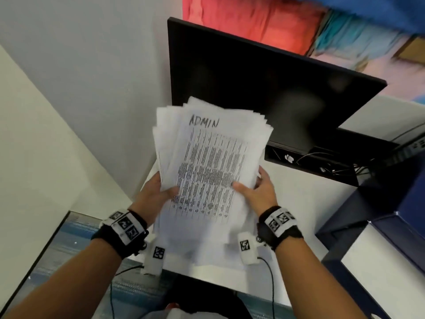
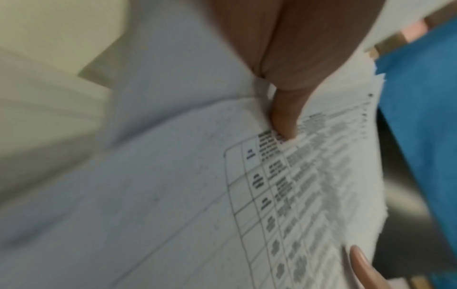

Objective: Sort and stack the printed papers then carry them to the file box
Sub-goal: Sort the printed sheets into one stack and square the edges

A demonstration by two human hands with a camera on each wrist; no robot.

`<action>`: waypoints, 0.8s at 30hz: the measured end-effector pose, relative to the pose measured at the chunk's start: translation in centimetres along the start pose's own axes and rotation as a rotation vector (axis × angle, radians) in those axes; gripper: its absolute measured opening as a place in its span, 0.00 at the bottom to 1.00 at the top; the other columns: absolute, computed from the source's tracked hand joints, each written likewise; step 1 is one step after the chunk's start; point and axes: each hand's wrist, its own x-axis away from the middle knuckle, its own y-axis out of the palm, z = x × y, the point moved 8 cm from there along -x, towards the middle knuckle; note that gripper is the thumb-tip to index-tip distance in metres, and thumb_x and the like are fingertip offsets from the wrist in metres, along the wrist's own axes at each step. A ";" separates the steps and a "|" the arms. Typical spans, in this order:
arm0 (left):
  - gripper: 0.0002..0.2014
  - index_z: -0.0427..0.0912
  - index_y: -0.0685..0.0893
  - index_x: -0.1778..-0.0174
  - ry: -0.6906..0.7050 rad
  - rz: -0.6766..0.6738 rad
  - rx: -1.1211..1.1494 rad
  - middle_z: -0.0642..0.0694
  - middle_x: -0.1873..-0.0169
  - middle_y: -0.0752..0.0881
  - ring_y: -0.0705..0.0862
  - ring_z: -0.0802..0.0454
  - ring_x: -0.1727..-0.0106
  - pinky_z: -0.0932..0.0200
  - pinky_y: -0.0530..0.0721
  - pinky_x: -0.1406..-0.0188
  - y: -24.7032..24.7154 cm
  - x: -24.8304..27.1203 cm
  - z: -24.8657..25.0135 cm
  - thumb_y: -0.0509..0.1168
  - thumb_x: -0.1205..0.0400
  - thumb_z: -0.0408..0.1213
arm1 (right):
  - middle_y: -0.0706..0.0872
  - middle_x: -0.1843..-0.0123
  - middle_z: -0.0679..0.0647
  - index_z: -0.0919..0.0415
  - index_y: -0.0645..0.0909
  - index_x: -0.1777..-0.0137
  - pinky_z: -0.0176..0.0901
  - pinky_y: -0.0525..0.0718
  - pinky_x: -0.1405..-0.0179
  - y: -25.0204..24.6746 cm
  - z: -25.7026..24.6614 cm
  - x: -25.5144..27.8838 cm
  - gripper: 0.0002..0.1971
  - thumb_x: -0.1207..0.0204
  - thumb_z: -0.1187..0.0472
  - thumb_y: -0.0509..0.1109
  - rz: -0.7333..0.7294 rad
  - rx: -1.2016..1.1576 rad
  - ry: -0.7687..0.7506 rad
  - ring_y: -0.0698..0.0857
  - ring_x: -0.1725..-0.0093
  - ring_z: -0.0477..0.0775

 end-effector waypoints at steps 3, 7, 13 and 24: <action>0.20 0.42 0.82 0.31 0.070 0.022 -0.038 0.51 0.44 0.91 0.90 0.56 0.42 0.51 0.87 0.38 -0.3 -0.7 4.8 0.71 0.20 0.31 | 0.93 0.46 0.55 0.59 0.87 0.42 0.57 0.90 0.45 -1.0 -6.6 0.8 0.20 0.34 0.66 0.84 0.051 -0.096 -0.163 0.92 0.47 0.55; 0.17 0.42 0.83 0.32 0.253 0.142 -0.041 0.55 0.44 0.90 0.88 0.64 0.42 0.67 0.85 0.42 -0.9 -1.1 9.7 0.69 0.17 0.36 | 0.93 0.53 0.43 0.56 0.88 0.47 0.40 0.90 0.48 -1.7 -12.0 3.5 0.15 0.31 0.73 0.80 0.075 -0.182 -0.445 0.92 0.48 0.45; 0.23 0.45 0.85 0.36 0.139 0.168 -0.088 0.56 0.50 0.92 0.90 0.66 0.49 0.64 0.89 0.49 0.4 -1.5 5.4 0.79 0.27 0.41 | 0.92 0.48 0.53 0.66 0.86 0.41 0.43 0.89 0.45 -1.0 -8.6 2.7 0.22 0.36 0.69 0.85 0.114 -0.072 -0.378 0.92 0.48 0.48; 0.07 0.55 0.85 0.56 0.014 0.262 -0.132 0.57 0.63 0.87 0.88 0.57 0.63 0.65 0.82 0.65 1.5 -1.1 1.9 0.77 0.24 0.41 | 0.90 0.56 0.47 0.60 0.83 0.48 0.36 0.86 0.59 -0.9 -0.4 0.9 0.19 0.36 0.61 0.86 0.102 0.151 -0.009 0.90 0.55 0.49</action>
